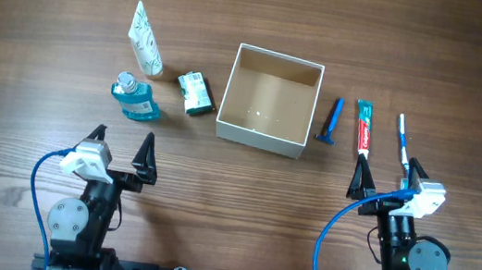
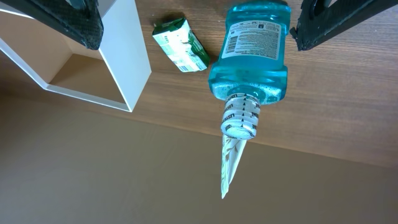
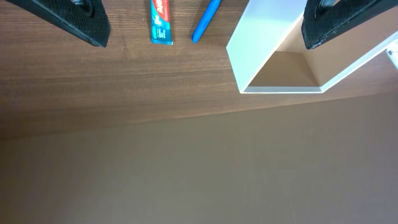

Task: Pack container

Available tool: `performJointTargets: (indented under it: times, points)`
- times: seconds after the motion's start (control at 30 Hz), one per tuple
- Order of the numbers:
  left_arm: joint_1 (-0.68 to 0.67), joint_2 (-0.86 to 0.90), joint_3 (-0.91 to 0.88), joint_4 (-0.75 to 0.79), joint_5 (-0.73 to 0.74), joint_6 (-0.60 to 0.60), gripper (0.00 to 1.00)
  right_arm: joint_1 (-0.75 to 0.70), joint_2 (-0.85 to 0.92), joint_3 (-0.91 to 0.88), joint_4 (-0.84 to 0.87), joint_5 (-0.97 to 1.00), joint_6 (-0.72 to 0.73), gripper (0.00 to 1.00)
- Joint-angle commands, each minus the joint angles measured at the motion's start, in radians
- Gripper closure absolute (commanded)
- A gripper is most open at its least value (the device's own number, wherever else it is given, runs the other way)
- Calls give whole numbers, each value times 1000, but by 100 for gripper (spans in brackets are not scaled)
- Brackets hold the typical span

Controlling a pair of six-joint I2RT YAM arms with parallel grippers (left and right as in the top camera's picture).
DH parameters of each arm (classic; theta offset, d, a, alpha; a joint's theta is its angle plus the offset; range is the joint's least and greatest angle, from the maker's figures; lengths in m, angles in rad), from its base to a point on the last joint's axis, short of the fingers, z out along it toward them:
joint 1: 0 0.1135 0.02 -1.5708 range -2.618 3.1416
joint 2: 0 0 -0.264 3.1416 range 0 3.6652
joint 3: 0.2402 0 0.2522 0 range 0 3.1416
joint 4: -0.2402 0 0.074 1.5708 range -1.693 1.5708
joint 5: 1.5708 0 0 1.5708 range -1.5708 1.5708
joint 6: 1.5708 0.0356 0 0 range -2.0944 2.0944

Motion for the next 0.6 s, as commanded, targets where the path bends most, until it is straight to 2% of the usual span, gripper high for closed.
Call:
performJointTargets:
  times: [0.0,0.57]
  points:
    - [-2,-8,-9,3,19,-13,0,5,-12,-2,2,14,-12,0]
    - [-2,-8,-9,3,-6,-5,0,5,-12,-2,2,14,-12,0]
